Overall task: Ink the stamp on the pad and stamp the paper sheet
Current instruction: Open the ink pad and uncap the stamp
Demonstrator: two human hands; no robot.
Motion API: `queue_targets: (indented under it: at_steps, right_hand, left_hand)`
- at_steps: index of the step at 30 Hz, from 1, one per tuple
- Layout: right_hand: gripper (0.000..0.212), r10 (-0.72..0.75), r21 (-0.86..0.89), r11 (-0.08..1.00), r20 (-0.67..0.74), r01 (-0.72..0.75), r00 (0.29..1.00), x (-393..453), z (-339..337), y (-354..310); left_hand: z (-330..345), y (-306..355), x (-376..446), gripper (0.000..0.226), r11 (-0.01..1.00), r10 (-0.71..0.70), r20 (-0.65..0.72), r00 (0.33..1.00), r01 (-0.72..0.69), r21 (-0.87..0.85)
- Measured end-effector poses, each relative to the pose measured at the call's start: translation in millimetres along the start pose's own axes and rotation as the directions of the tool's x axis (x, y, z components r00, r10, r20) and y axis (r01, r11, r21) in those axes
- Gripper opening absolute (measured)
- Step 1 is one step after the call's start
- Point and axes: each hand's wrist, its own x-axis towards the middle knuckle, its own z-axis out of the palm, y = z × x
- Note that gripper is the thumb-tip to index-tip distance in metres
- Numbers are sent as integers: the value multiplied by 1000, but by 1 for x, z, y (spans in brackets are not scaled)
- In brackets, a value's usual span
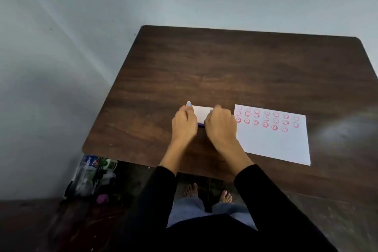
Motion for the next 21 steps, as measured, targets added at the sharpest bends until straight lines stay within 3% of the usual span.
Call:
queue_targets:
  at_steps: [14,21]
  right_hand:
    - [43,26,-10,1000,35,-25,999,3,26,9]
    - [34,45,45,998,60,-48,997,5,23,2]
  left_hand:
    - [11,-22,8,45,1000,-7,50,999,7,3]
    - [10,-19,13,47,1000,-19,40,999,19,-13]
